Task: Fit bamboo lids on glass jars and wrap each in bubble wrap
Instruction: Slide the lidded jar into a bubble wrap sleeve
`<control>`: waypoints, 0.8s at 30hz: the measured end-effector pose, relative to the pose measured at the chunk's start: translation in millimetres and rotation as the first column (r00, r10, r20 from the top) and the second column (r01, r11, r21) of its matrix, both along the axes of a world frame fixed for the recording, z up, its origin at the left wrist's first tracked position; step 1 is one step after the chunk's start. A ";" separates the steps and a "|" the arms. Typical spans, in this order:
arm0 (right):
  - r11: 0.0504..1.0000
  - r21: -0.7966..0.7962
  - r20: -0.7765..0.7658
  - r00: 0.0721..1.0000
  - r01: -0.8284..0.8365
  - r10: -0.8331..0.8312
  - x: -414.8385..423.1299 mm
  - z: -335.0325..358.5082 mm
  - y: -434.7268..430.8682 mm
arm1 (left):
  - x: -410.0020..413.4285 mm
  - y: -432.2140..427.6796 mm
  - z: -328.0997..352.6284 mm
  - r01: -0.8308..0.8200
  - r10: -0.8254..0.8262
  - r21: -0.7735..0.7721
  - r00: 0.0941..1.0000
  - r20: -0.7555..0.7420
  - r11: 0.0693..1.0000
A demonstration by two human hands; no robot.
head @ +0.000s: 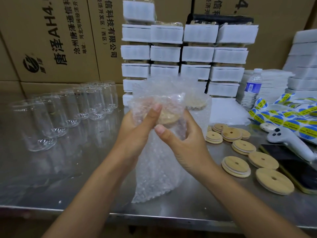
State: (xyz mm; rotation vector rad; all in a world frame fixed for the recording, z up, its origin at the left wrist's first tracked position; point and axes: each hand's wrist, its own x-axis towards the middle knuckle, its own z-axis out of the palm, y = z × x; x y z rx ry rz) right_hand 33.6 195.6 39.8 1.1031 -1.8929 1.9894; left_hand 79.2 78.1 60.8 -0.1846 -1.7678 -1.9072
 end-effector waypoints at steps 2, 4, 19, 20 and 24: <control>1.000 -0.026 -0.003 1.000 0.006 -0.006 2.8 1.9 -8.7 | -0.3 -2.1 -0.3 -0.019 0.019 0.003 1.000 -0.018 1.000; 0.999 -0.039 0.007 1.000 0.015 -0.015 2.7 -0.8 -14.2 | -1.2 -6.0 -1.1 -0.047 0.048 0.024 0.998 -0.032 0.999; 0.959 -0.151 0.006 0.971 0.239 -0.241 7.6 -1.8 -26.6 | 17.5 -43.8 -61.9 0.167 -0.135 -0.270 0.982 0.131 0.948; 0.958 -0.163 0.005 0.971 0.238 -0.240 8.3 -2.7 -28.3 | 17.6 -42.2 -66.4 0.158 -0.113 -0.299 0.980 0.161 0.941; 0.971 -0.171 0.004 0.986 0.164 -0.166 7.6 -1.7 -28.8 | 14.7 -40.7 -72.3 0.062 -0.011 -0.299 0.985 0.171 0.952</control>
